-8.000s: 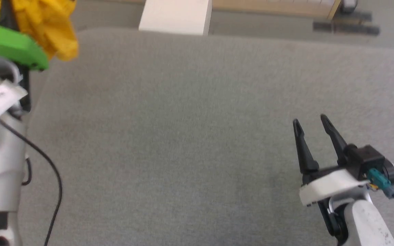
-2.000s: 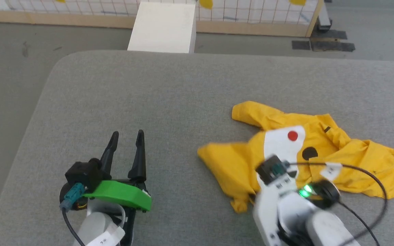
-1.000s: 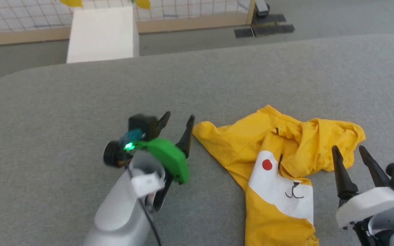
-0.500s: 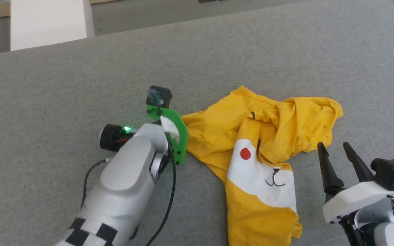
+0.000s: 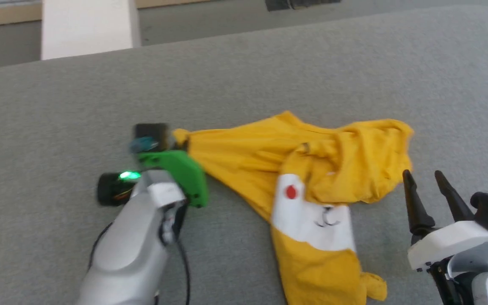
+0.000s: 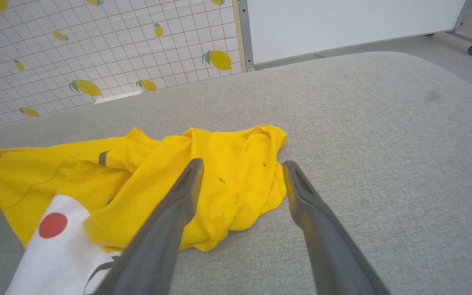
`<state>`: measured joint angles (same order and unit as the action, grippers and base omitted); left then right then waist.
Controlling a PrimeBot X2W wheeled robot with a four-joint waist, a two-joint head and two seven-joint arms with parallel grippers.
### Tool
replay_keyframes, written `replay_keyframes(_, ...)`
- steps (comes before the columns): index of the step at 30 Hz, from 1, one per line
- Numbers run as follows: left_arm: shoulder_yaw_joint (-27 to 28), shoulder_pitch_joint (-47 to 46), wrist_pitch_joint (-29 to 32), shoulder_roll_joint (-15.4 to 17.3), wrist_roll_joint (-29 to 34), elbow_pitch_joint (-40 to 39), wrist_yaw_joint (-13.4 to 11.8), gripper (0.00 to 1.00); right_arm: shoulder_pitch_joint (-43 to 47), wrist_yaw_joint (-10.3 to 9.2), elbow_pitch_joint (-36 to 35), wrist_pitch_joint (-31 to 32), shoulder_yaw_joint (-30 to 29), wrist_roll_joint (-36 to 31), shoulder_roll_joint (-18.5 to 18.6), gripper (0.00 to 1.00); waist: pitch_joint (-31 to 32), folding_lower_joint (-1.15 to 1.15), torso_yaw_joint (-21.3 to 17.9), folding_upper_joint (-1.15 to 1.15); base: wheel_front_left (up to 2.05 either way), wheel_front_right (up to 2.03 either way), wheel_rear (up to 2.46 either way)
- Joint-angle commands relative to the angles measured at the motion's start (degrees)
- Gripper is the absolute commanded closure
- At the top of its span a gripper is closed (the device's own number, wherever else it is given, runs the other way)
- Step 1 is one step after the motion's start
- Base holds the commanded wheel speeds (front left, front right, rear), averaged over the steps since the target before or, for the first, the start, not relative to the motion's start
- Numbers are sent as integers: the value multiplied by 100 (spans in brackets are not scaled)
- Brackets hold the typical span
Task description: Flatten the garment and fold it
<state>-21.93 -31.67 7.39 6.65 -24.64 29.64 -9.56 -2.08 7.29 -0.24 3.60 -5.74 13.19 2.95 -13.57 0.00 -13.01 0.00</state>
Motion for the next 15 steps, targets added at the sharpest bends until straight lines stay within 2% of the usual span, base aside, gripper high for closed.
replay_keyframes(1,152,256,-191,165,-87,-183,-117,100,-34,20,-37,36,-58,-31,-7,0,245,0,314,0,0,0,0)
replay_keyframes(7,730,1410,-392,614,-368,-1137,-520,100,53,20,-123,225,-132,-118,-7,0,388,0,688,0,0,0,0)
replay_keyframes(11,945,1979,-347,723,-606,-1549,-577,100,57,20,-171,381,-26,-203,-7,0,359,0,890,0,0,0,0)
replay_keyframes(12,987,2055,-382,700,-673,-1622,-563,63,41,20,-181,412,26,-243,-7,0,346,0,927,0,0,0,0)
replay_keyframes(13,1017,2127,-452,672,-737,-1697,-522,11,13,20,-186,450,90,-280,-7,0,325,0,974,0,0,0,0)
replay_keyframes(14,1040,2175,-508,638,-794,-1740,-489,0,-15,20,-179,489,159,-300,-7,0,310,0,1000,0,0,0,0)
replay_keyframes(15,1049,2219,-588,605,-835,-1781,-442,0,-52,20,-165,545,257,-322,-7,0,285,0,1036,0,0,0,0)
